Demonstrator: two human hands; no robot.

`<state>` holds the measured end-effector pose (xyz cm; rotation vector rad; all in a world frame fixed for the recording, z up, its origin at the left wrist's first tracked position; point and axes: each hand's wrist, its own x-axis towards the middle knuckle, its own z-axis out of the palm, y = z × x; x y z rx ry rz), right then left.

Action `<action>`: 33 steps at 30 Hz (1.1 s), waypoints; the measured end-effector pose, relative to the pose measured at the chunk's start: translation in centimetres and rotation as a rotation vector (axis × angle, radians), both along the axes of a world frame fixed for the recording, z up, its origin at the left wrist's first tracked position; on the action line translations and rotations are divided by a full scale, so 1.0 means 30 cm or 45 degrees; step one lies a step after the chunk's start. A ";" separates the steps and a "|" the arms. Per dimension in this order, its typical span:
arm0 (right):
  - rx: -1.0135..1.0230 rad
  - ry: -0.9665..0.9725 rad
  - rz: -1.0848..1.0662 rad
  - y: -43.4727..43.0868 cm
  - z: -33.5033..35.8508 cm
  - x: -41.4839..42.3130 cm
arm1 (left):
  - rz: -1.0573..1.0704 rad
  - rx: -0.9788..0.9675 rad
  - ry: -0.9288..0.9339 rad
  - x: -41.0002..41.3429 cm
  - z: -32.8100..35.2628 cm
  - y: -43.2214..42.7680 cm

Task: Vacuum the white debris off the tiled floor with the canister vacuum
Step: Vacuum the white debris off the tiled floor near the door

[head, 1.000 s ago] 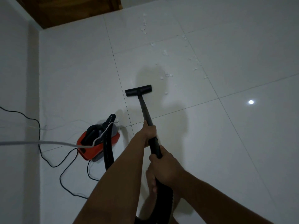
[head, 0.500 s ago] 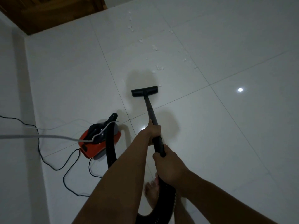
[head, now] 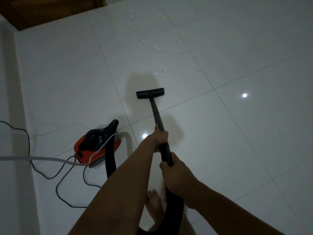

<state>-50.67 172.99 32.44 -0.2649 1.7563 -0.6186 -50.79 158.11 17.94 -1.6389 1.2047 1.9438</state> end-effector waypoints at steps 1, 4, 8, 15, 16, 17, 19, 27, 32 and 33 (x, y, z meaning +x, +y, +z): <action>-0.013 0.001 0.018 -0.002 -0.013 -0.005 | 0.000 0.002 0.000 -0.006 -0.006 -0.003; -0.018 0.006 0.037 -0.012 -0.043 -0.033 | -0.005 -0.006 0.004 -0.029 -0.017 -0.017; 0.003 -0.030 0.005 -0.037 -0.058 -0.076 | 0.012 -0.023 0.025 -0.069 -0.035 -0.046; 0.030 -0.152 -0.045 -0.061 -0.047 -0.123 | 0.042 -0.064 0.035 -0.096 -0.062 -0.057; 0.025 -0.154 -0.041 -0.055 -0.044 -0.117 | 0.037 -0.069 0.033 -0.093 -0.062 -0.053; 0.020 -0.156 -0.038 -0.048 -0.040 -0.109 | 0.036 -0.069 0.030 -0.087 -0.061 -0.048; 0.014 -0.163 -0.040 -0.031 -0.031 -0.091 | 0.043 -0.067 0.024 -0.065 -0.057 -0.033; -0.003 -0.107 0.041 0.023 -0.010 0.033 | 0.090 -0.109 0.003 0.091 -0.042 0.032; -0.011 -0.104 0.018 0.070 -0.007 0.132 | 0.062 -0.068 0.003 0.184 -0.037 0.071; -0.007 -0.118 -0.004 0.086 -0.008 0.150 | 0.051 -0.071 0.003 0.194 -0.035 0.087</action>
